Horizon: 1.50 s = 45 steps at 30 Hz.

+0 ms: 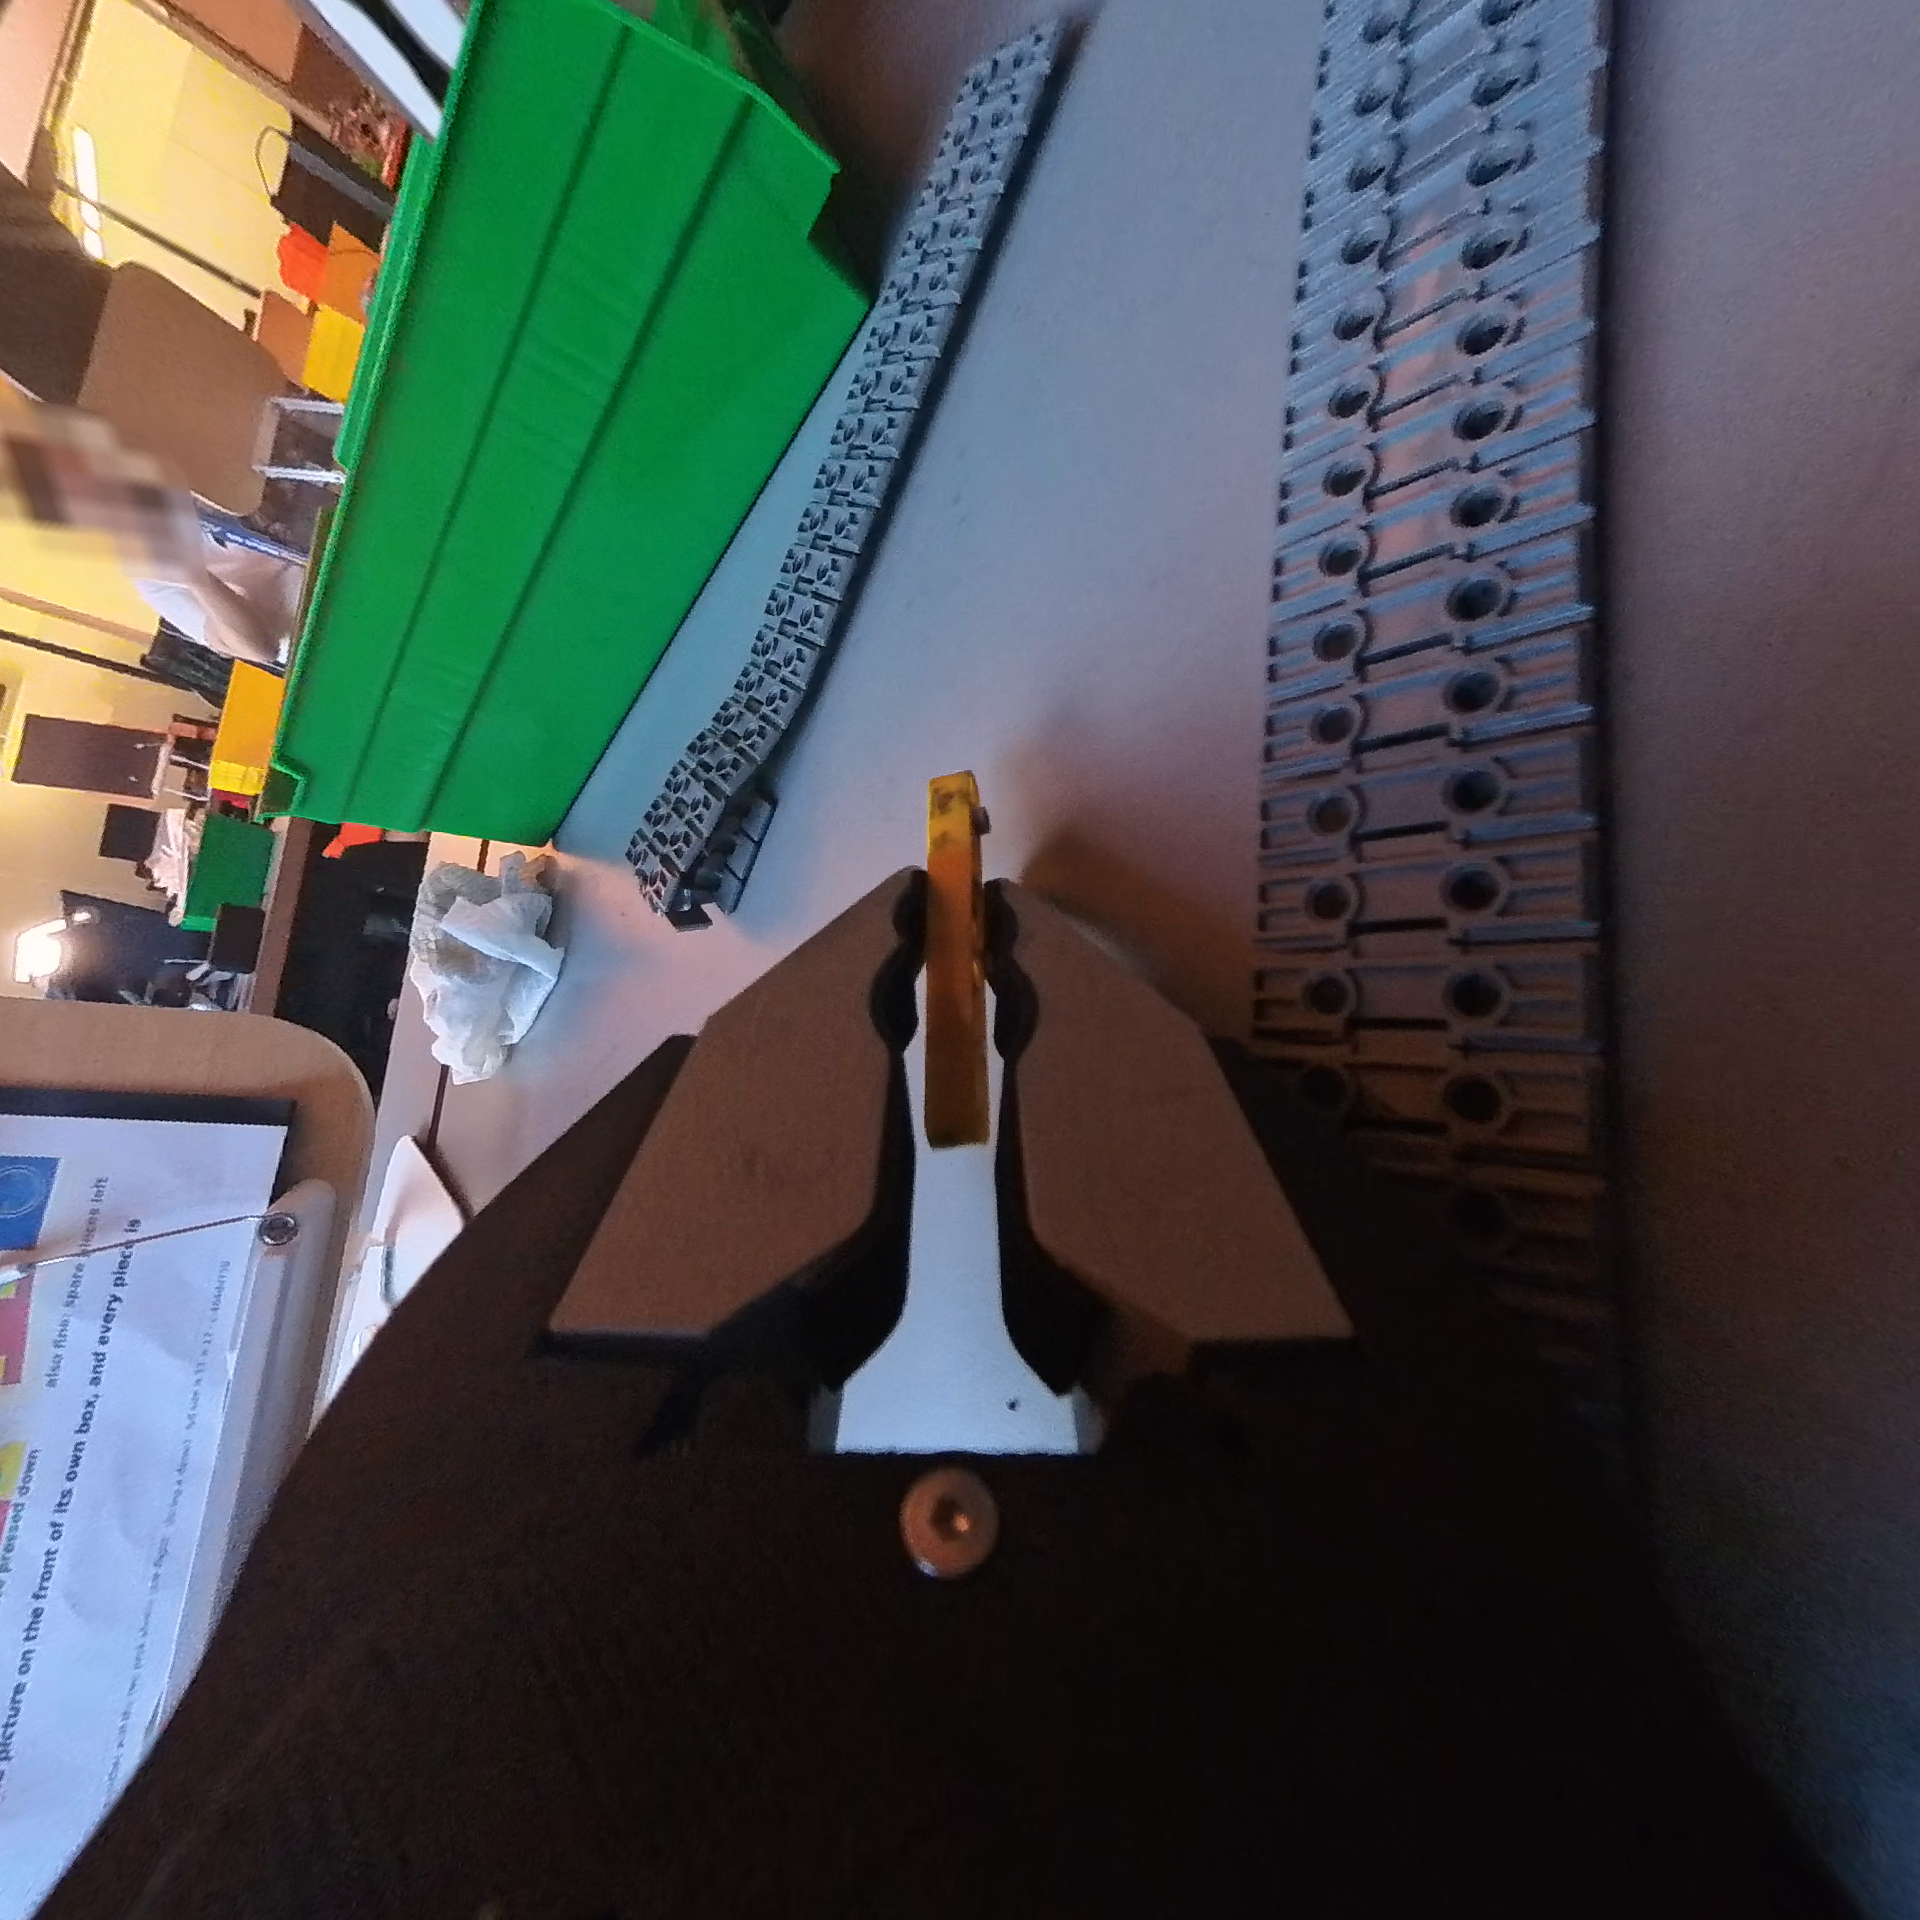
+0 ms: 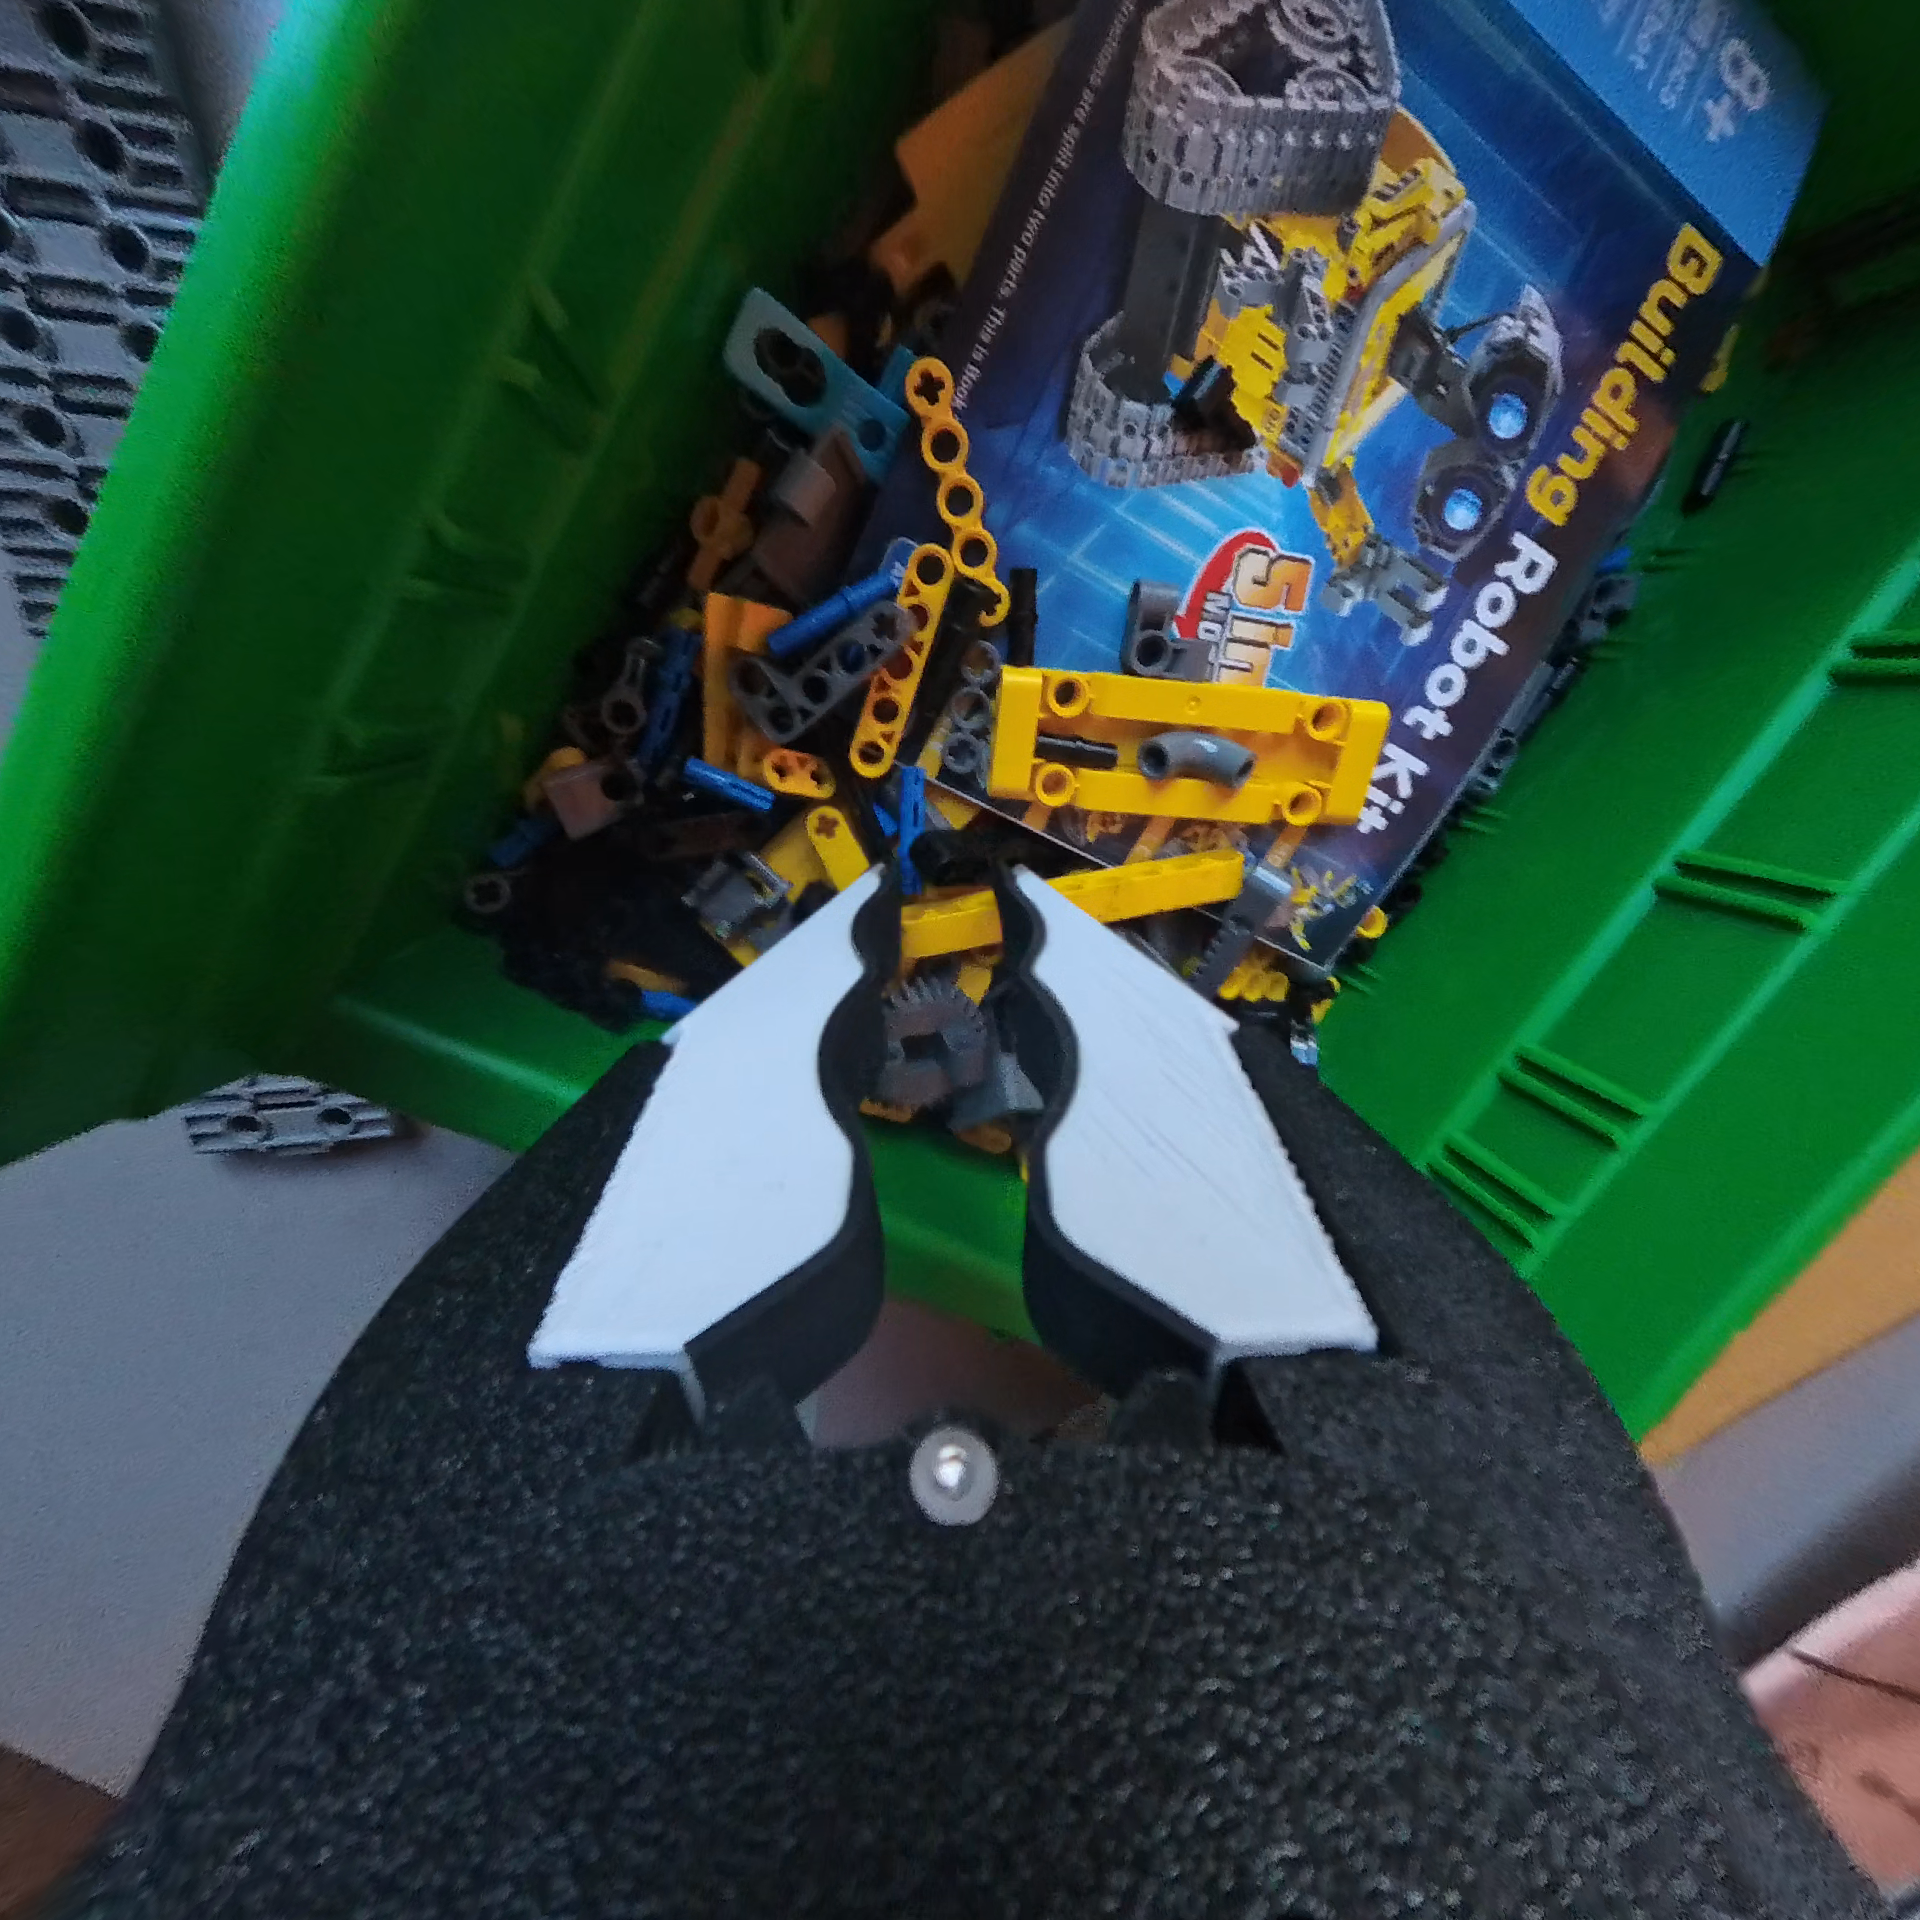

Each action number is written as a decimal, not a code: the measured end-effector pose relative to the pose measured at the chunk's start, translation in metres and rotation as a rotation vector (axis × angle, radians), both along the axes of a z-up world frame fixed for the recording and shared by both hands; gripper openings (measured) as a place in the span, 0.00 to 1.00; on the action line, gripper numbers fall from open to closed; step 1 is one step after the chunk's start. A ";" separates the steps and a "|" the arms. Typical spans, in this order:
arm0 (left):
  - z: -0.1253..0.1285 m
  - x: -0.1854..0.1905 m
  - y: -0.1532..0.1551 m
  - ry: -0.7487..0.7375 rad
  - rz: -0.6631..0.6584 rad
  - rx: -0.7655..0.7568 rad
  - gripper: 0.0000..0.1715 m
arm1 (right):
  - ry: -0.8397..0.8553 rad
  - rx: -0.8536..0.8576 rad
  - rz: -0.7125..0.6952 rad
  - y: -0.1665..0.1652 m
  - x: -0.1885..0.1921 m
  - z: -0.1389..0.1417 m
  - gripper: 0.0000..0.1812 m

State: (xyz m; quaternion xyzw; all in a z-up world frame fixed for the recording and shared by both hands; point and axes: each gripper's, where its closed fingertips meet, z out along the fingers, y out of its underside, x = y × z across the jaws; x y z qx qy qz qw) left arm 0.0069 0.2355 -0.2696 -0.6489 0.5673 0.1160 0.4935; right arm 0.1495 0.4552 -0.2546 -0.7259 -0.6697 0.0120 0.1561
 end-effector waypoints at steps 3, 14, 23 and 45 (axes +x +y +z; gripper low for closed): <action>0.000 0.002 -0.002 -0.001 -0.005 -0.004 0.04 | 0.052 -0.033 -0.005 -0.006 -0.003 0.005 0.07; 0.001 0.002 -0.002 0.024 -0.018 0.045 0.05 | 0.116 -0.107 0.007 -0.002 -0.014 -0.002 0.08; 0.001 0.001 -0.001 0.019 -0.012 0.042 0.04 | 0.123 -0.109 0.061 -0.008 -0.022 -0.007 0.05; 0.008 -0.004 -0.015 0.006 -0.005 0.004 0.20 | 0.443 0.104 0.158 -0.145 -0.037 0.086 0.00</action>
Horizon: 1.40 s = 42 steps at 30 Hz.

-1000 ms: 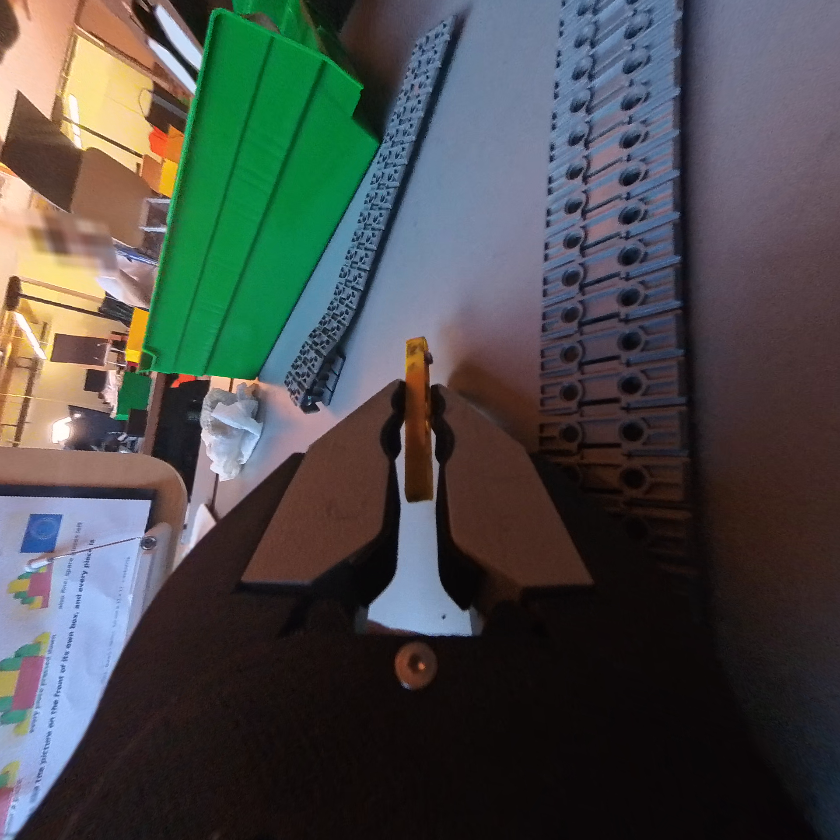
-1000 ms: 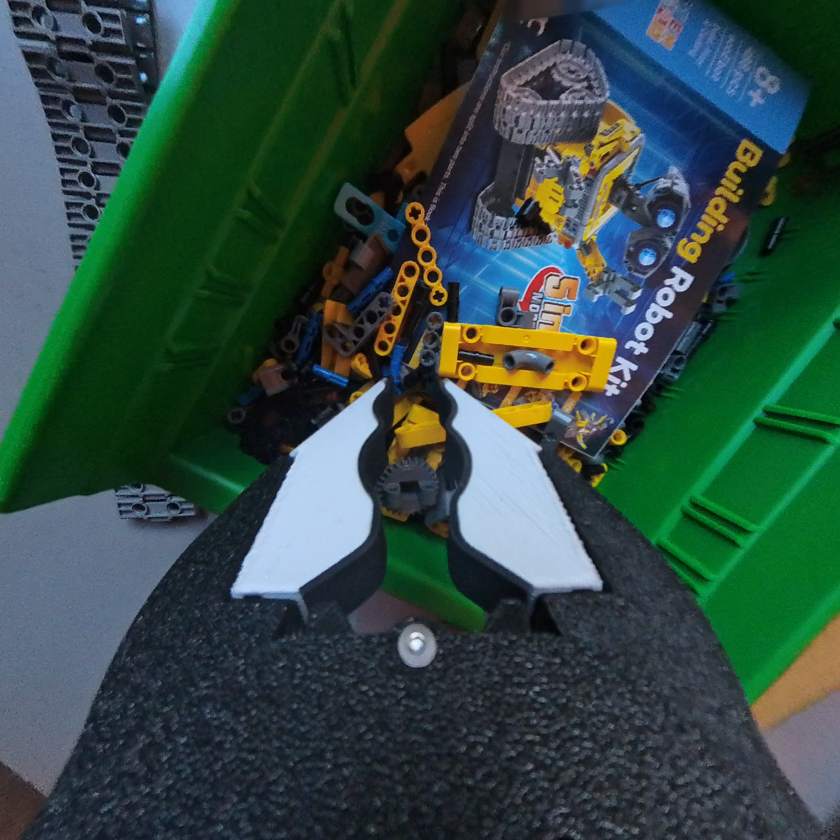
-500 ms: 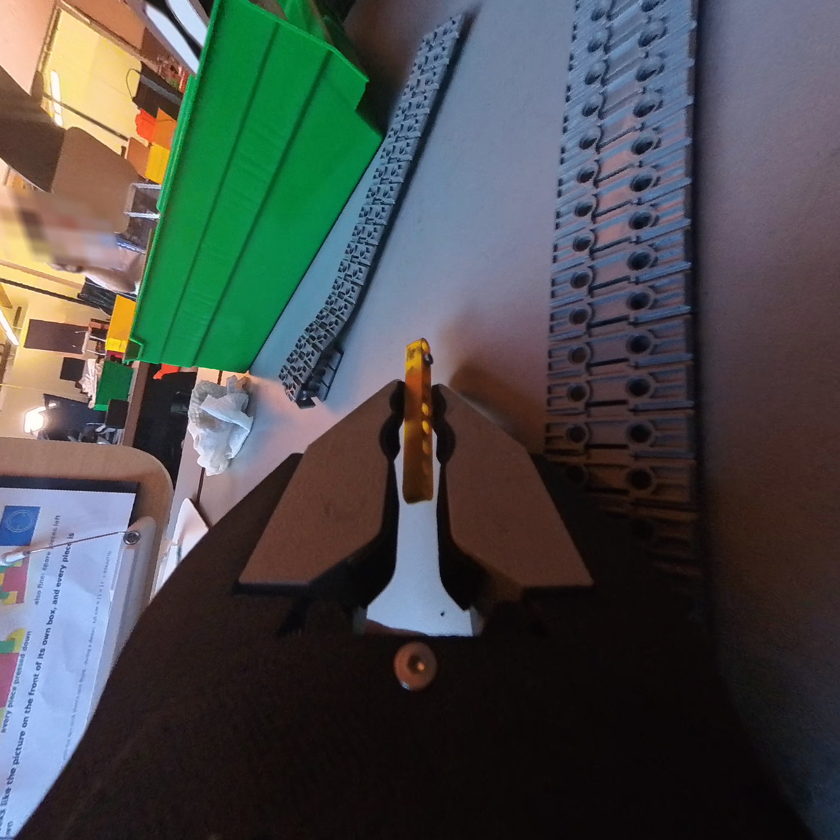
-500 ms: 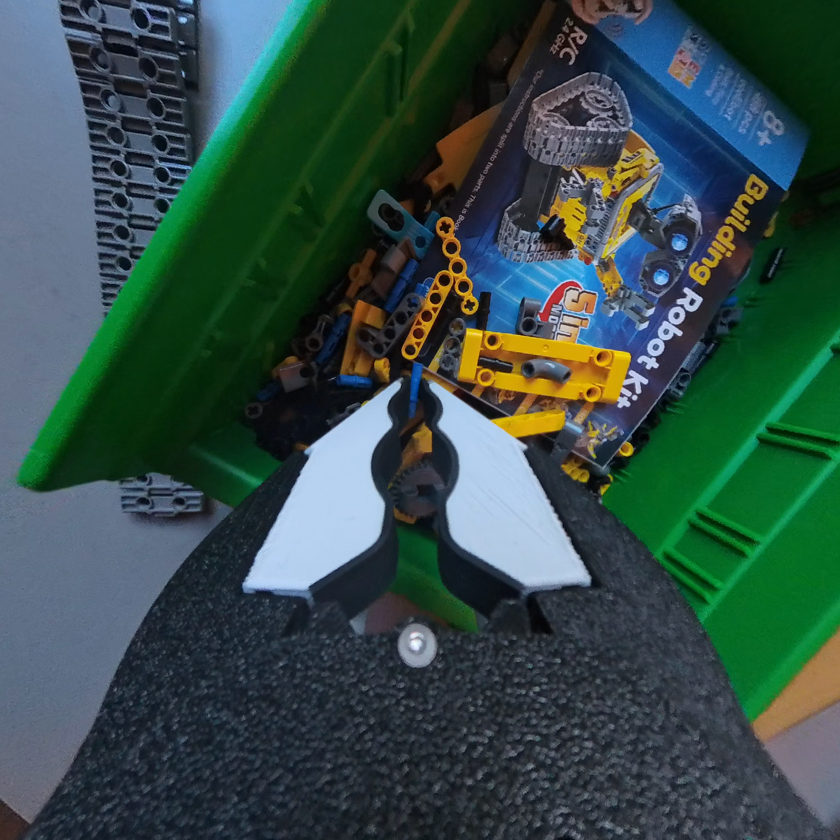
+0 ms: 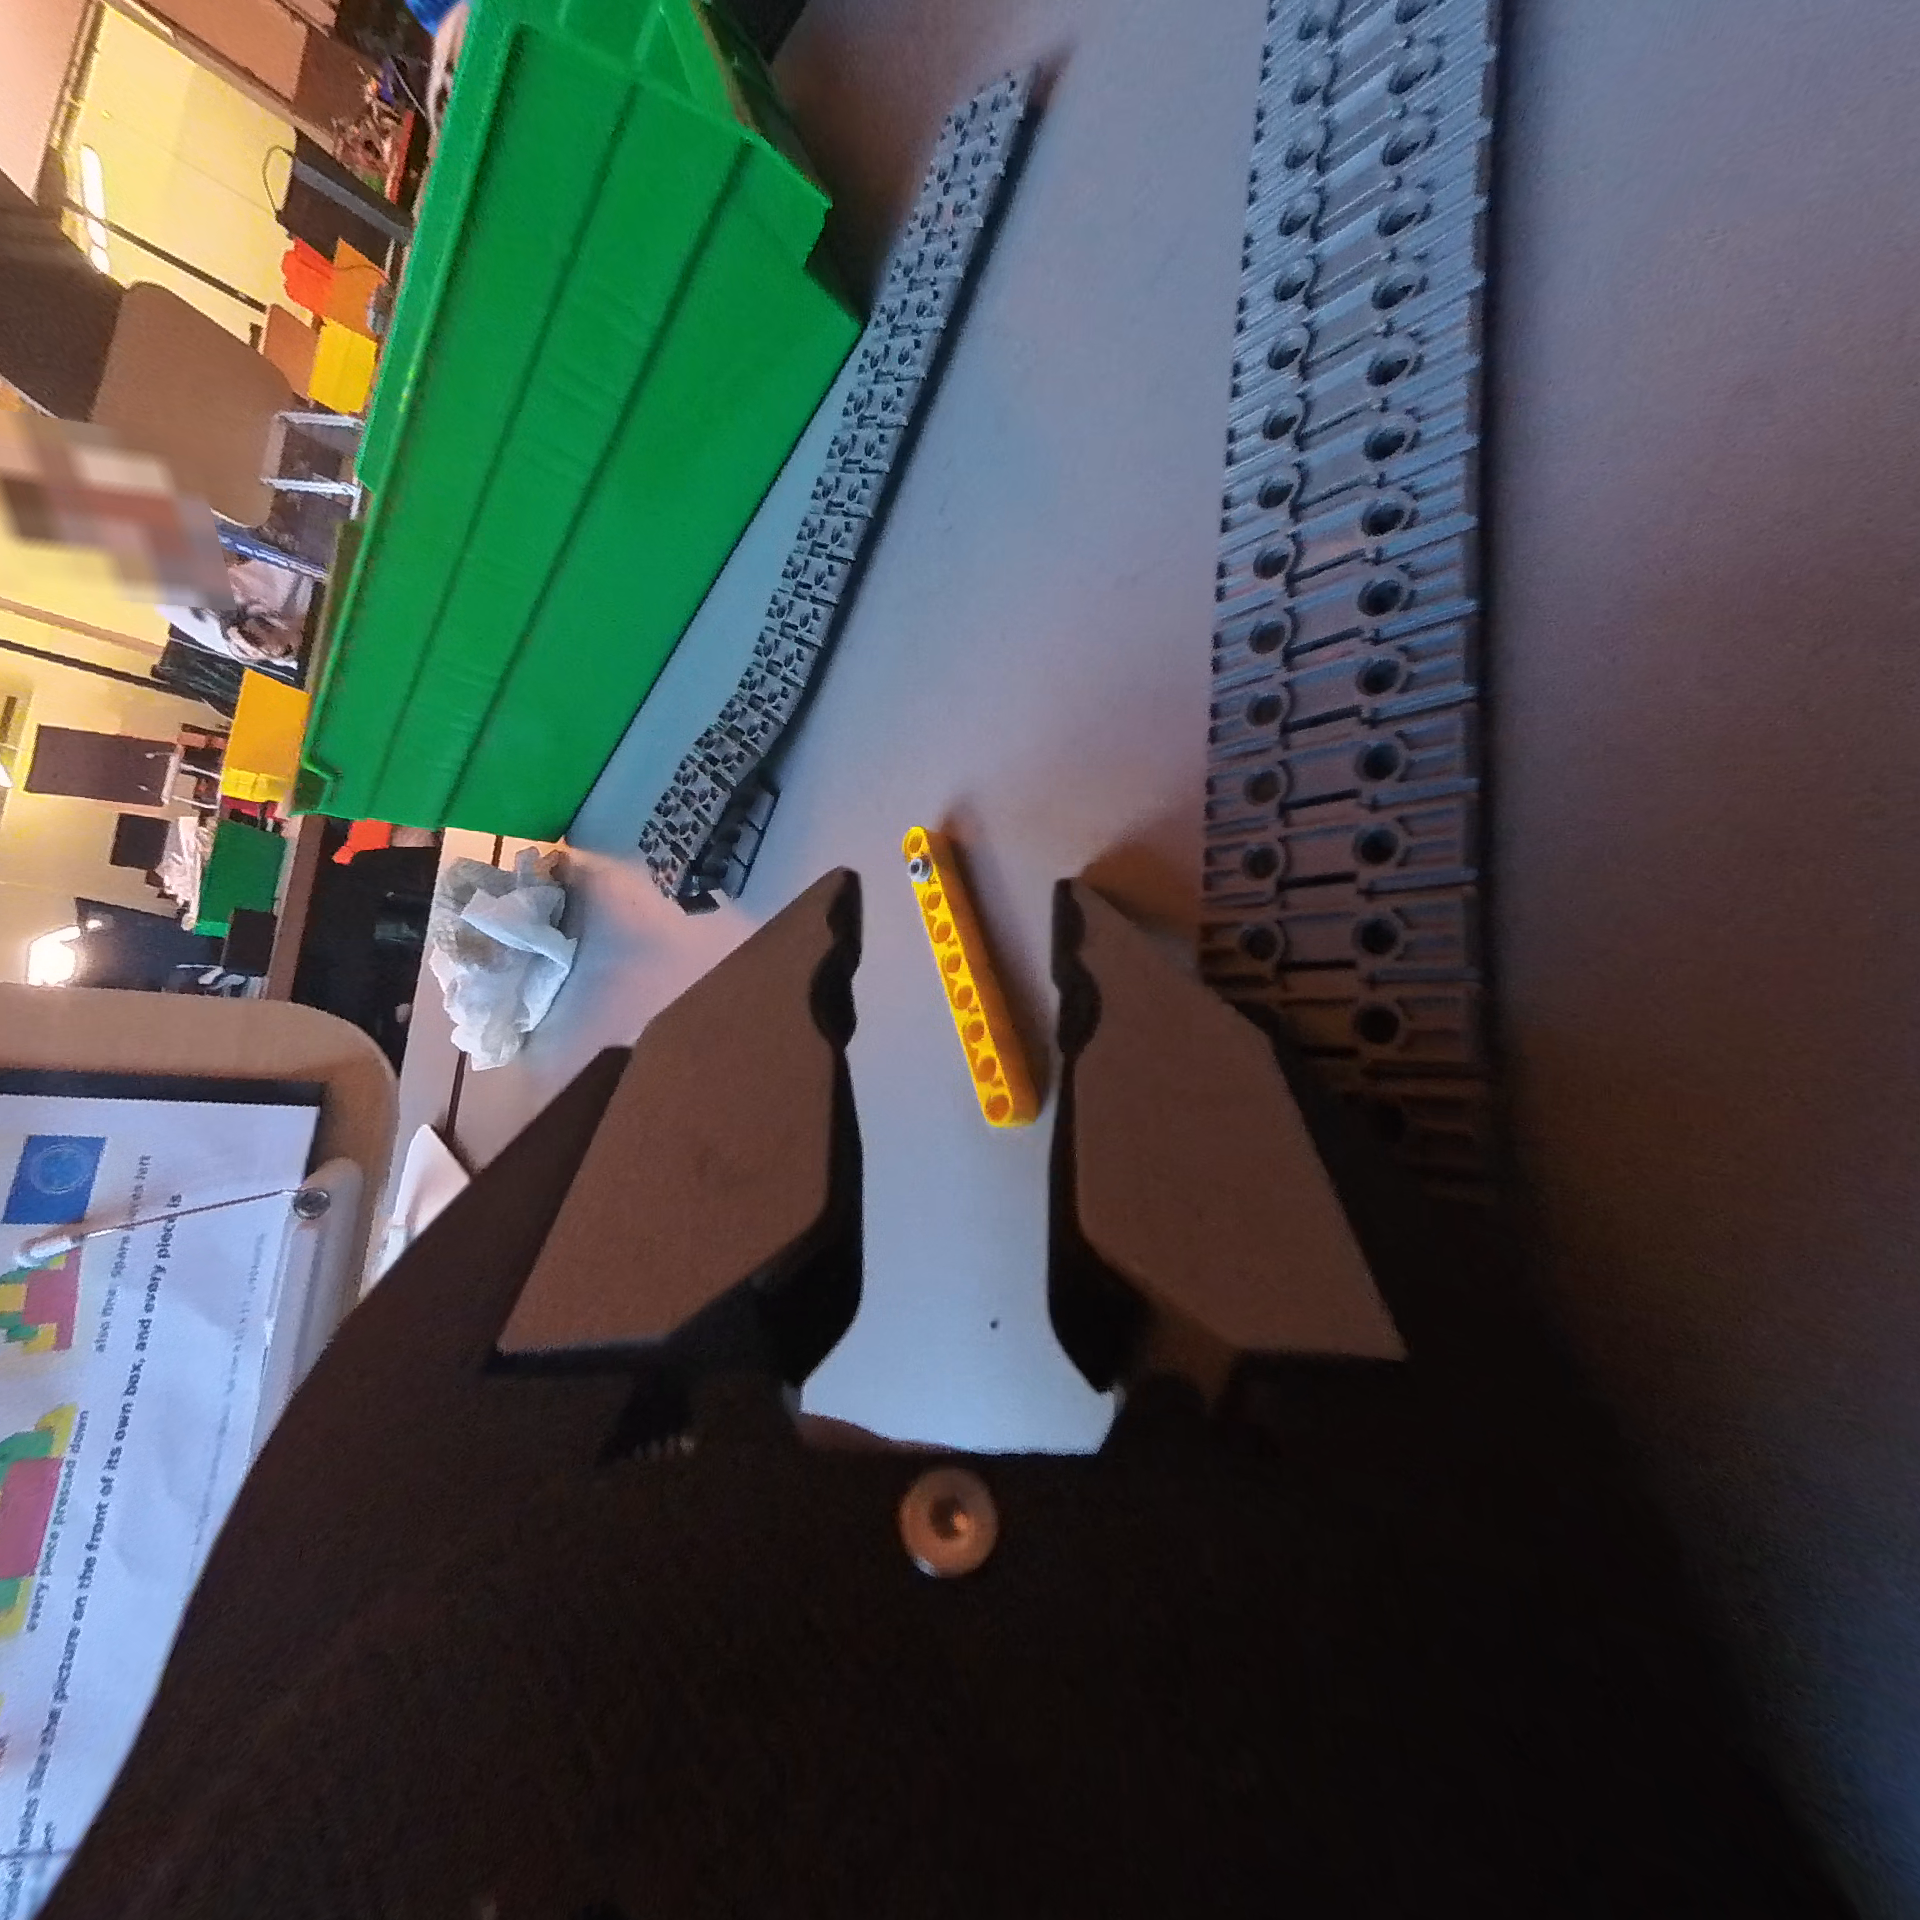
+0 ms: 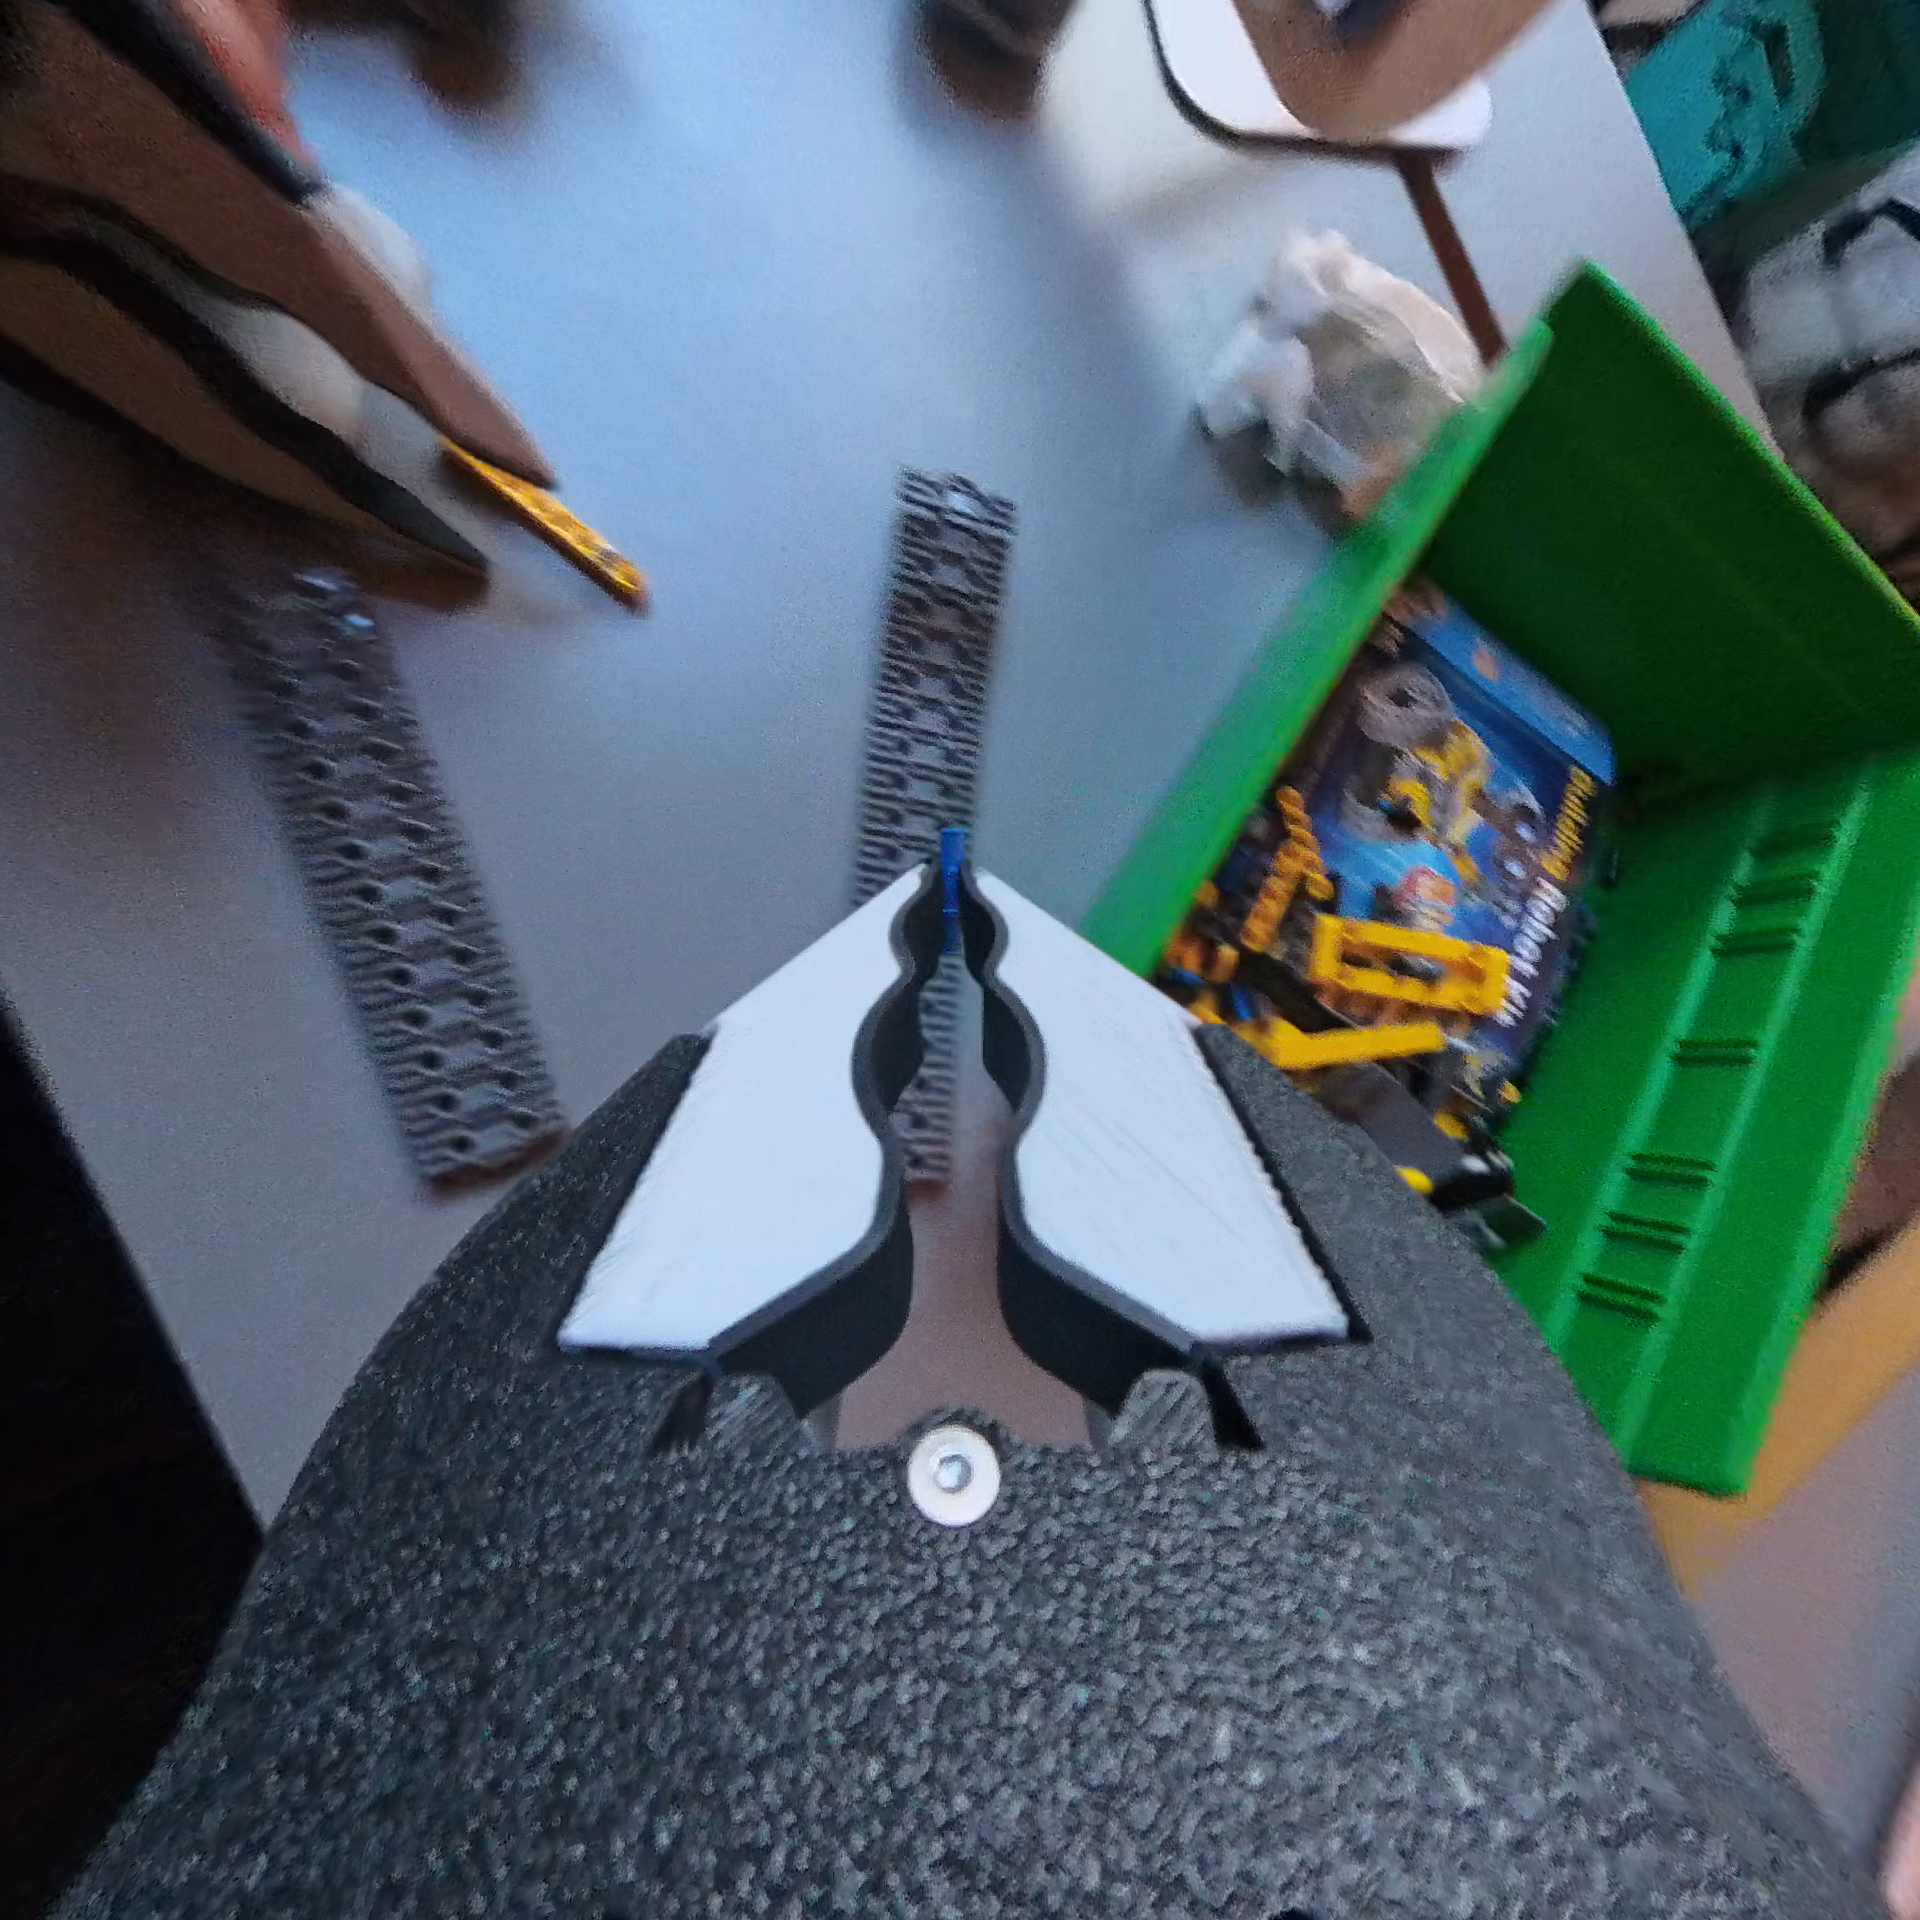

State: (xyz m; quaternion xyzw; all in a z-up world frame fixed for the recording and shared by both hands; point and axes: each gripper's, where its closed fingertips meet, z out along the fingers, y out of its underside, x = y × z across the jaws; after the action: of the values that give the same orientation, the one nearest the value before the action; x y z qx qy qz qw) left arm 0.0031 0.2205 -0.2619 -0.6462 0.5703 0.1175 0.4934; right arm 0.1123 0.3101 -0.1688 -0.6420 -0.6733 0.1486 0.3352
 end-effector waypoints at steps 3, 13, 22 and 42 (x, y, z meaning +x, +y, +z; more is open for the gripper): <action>0.007 0.002 -0.011 -0.074 0.019 -0.067 0.22 | 0.061 -0.027 0.031 -0.025 -0.021 -0.012 0.00; 0.013 -0.004 0.002 -0.119 0.040 -0.187 0.15 | 0.138 -0.363 0.110 -0.085 -0.081 -0.073 0.00; -0.011 -0.015 0.005 -0.209 0.193 -0.427 0.13 | 0.047 -0.322 0.037 -0.068 -0.074 -0.100 0.00; 0.004 0.012 -0.010 -0.788 0.145 -1.013 0.03 | 0.101 -0.142 0.176 -0.074 -0.078 -0.095 0.11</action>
State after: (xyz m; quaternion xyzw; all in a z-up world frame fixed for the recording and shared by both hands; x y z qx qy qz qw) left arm 0.0149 0.2104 -0.2576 -0.8305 0.2860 -0.3793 0.2907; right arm 0.0341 0.2360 -0.2635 -0.5944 -0.6970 0.2568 0.3081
